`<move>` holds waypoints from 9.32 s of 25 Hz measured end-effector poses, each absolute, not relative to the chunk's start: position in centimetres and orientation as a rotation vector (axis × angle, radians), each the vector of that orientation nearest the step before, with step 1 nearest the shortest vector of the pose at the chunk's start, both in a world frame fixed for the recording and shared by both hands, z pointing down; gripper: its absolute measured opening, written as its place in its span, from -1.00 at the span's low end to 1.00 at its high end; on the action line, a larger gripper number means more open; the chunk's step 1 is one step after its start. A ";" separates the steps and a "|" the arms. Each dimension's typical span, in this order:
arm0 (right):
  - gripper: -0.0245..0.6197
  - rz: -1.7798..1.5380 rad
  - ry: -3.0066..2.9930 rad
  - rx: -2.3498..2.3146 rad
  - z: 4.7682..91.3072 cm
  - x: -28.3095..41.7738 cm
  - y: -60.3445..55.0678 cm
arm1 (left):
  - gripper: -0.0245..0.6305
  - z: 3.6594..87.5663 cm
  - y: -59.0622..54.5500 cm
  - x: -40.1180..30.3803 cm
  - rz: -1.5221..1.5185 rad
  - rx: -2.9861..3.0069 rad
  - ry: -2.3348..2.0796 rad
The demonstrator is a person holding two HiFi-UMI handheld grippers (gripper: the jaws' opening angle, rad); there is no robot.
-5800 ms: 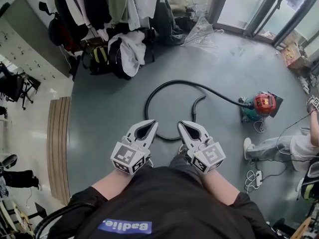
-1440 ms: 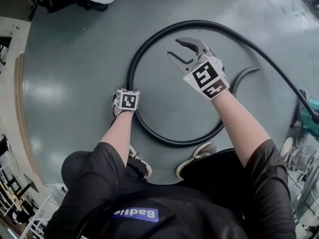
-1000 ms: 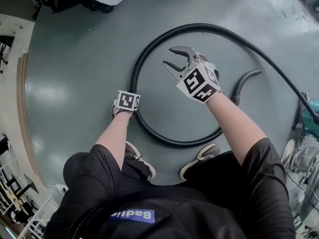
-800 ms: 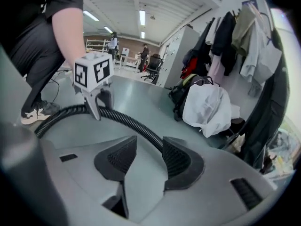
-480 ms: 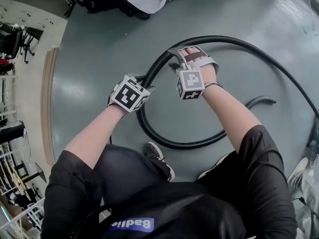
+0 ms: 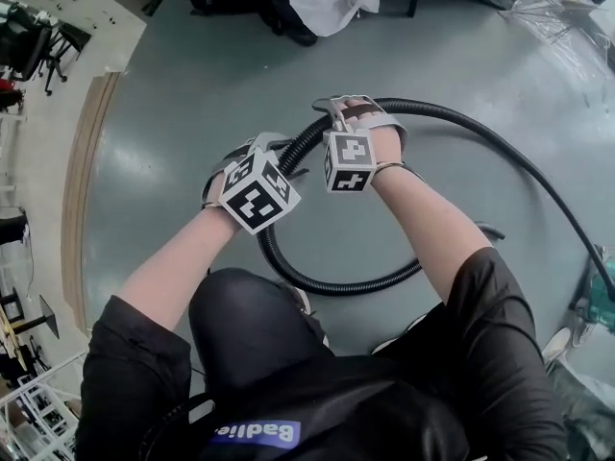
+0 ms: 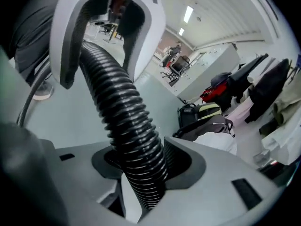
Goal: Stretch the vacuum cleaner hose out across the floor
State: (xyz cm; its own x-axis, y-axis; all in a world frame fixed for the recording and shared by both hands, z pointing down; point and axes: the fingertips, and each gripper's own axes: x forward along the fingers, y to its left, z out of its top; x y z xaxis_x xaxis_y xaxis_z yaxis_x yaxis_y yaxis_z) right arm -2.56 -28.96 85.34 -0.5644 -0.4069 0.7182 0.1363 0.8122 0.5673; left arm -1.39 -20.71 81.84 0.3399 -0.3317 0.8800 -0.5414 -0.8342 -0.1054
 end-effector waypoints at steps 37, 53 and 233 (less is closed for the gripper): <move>-0.22 -0.924 -1.956 0.126 73.1 -22.1 -30.9 | -0.46 76.2 -24.5 -28.9 1.832 2.482 -0.752; -0.54 -0.464 -2.259 0.234 75.2 -23.7 -43.3 | -0.01 77.6 -32.1 -33.0 1.672 2.062 -1.554; -0.89 0.408 -3.107 0.805 -1.6 1.7 20.9 | -0.90 -2.2 20.4 -2.8 -0.195 2.816 -0.884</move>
